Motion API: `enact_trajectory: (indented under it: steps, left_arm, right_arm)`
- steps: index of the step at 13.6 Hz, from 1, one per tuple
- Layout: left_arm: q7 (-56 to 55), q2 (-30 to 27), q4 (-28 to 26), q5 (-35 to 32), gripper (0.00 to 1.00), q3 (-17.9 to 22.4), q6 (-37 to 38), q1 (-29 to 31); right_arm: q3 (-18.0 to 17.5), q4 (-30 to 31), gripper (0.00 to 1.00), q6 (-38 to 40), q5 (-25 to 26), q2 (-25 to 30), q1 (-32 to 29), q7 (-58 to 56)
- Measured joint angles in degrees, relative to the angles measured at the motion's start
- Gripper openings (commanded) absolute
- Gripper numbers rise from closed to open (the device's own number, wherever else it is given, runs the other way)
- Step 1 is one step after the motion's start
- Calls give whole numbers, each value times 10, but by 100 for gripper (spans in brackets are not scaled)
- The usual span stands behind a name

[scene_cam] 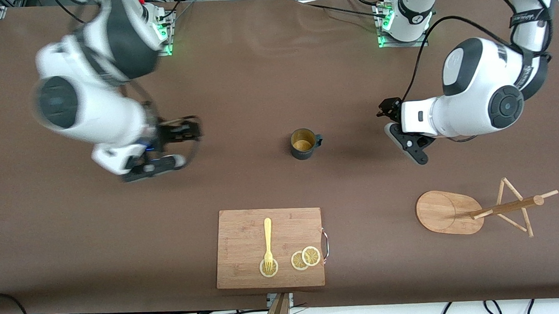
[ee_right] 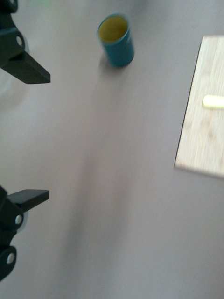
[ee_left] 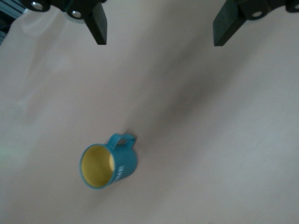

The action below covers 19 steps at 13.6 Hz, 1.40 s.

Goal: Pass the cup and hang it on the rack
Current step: 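Set the mug down and open the right gripper while the left gripper approaches, then withdraw the right gripper while the left gripper grasps the mug handle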

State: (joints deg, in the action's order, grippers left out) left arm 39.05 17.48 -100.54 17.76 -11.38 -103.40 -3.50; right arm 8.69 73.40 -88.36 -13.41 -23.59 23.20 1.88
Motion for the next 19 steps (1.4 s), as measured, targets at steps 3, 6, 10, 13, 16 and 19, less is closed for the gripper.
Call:
enact_trajectory:
  steps: [3, 6, 10, 13, 16, 19]
  left_arm:
    - [125, 0, -55, 51, 100, -4, -84, 0]
    - [250, 1, -129, 148, 100, -15, -194, 0]
    - [355, 15, -209, 207, 100, -67, -365, -1]
    - [466, 32, -225, 308, 100, -72, -389, -2]
    - [648, 53, -240, 487, 100, -72, -391, -1]
    - [836, 88, -257, 660, 100, -72, -393, -1]
  right_arm:
    - [101, 0, 100, 47, -2, 30, -20, -111]
    - [170, 1, 100, 82, -3, 60, -22, -140]
    - [143, 7, 100, 90, 32, 82, -43, -141]
    - [12, 60, 100, 75, 104, 122, -140, -134]
    - [-41, 172, 100, -3, 120, 199, -206, -133]
    - [-48, 231, 100, -38, 120, 242, -225, -134]
